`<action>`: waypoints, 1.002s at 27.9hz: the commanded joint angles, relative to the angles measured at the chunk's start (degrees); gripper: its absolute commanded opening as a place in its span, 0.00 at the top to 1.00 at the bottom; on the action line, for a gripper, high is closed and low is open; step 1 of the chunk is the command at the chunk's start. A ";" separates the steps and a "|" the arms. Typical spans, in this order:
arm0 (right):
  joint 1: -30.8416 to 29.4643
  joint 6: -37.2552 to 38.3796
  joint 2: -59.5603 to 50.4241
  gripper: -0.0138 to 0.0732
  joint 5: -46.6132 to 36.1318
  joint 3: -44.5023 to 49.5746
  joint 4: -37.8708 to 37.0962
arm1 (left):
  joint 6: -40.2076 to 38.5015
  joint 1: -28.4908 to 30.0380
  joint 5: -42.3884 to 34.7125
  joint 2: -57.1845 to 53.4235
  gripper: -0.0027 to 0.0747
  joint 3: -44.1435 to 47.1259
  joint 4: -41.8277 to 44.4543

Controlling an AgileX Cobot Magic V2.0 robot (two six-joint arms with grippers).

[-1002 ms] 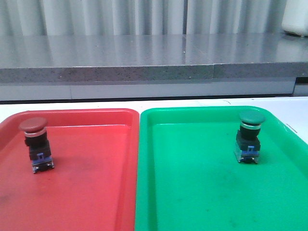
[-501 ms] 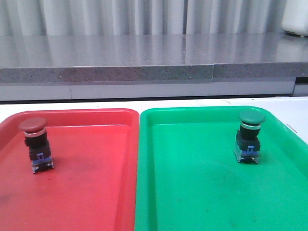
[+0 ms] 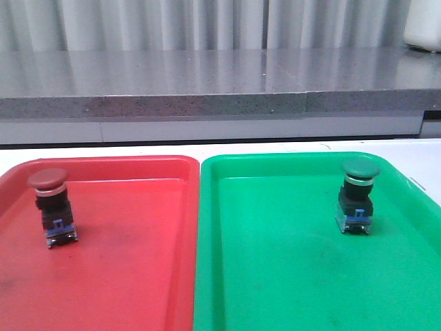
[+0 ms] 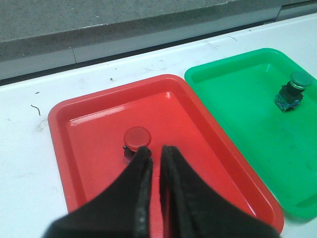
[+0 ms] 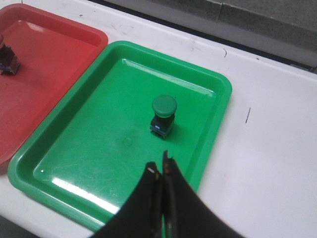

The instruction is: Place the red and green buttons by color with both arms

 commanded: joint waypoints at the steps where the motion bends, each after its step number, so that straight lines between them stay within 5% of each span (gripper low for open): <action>1: 0.07 -0.43 0.18 0.97 -3.58 -1.49 -0.15 | -0.40 -0.53 -4.27 0.35 0.99 -1.69 -0.76; 9: 0.07 -0.43 0.18 0.97 -3.38 -1.49 -0.15 | 0.03 0.86 -10.54 -5.98 0.99 2.87 2.73; 15: 0.07 -0.43 0.18 0.97 -3.38 -1.49 -0.15 | 0.03 7.06 -24.21 -15.89 0.99 16.01 2.63; 28: 0.07 -0.43 0.18 0.97 -3.20 -1.49 -0.15 | -0.08 17.55 -39.05 -28.97 0.99 37.94 0.71</action>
